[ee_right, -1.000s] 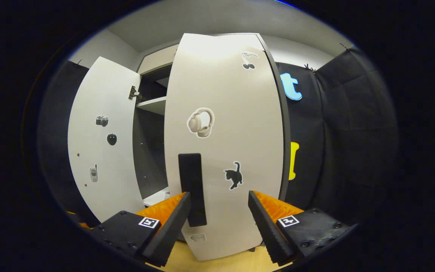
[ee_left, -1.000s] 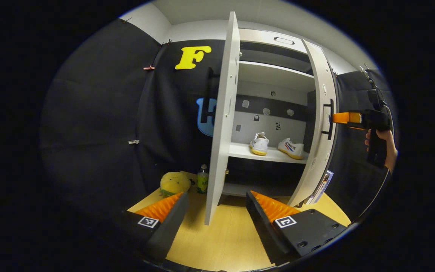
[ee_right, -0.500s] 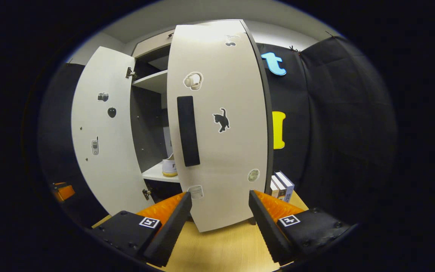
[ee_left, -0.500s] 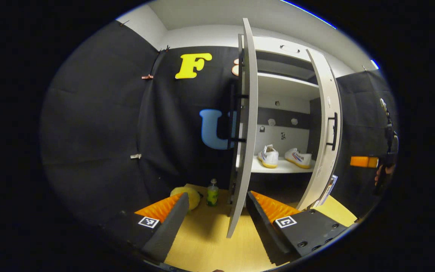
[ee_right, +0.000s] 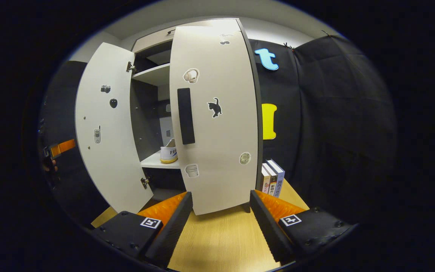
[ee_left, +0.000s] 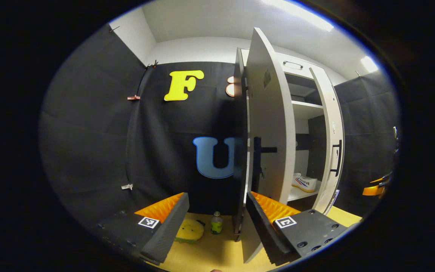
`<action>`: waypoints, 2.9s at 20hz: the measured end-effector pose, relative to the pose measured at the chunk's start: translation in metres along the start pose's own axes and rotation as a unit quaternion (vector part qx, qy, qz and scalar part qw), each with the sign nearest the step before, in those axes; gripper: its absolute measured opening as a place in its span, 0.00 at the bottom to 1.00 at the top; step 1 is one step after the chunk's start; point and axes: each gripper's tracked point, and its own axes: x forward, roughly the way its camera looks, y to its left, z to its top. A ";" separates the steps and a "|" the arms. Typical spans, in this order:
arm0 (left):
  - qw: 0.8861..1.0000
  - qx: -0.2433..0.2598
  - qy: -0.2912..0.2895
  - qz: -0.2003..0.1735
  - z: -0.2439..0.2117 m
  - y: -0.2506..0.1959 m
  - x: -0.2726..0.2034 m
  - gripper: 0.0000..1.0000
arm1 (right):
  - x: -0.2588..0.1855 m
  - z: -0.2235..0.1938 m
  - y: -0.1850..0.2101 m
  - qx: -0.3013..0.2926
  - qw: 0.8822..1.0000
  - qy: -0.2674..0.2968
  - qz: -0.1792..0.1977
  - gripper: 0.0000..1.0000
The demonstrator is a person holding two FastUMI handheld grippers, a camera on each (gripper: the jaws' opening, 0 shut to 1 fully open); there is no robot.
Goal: Grab one shoe with the right hand and put it into the shoe cabinet, grab the other shoe with the left hand and put it into the shoe cabinet; then close the right door with the right hand and the left door with the left hand.
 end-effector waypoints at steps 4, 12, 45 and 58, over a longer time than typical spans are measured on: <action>1.000 -0.003 -0.009 -0.024 0.017 0.001 0.030 0.95 | -0.010 -0.008 0.002 -0.002 1.000 0.007 0.000 0.98; 0.998 0.004 0.017 -0.057 0.021 -0.005 0.048 0.94 | -0.012 -0.023 -0.017 0.025 0.999 0.017 -0.019 0.98; 0.996 -0.057 0.043 0.048 -0.015 -0.219 -0.044 0.94 | 0.014 0.029 -0.104 0.029 0.995 -0.047 0.078 0.98; 0.997 -0.044 0.028 0.055 -0.059 -0.232 -0.074 0.95 | -0.020 0.010 -0.051 0.047 0.997 -0.059 0.020 0.98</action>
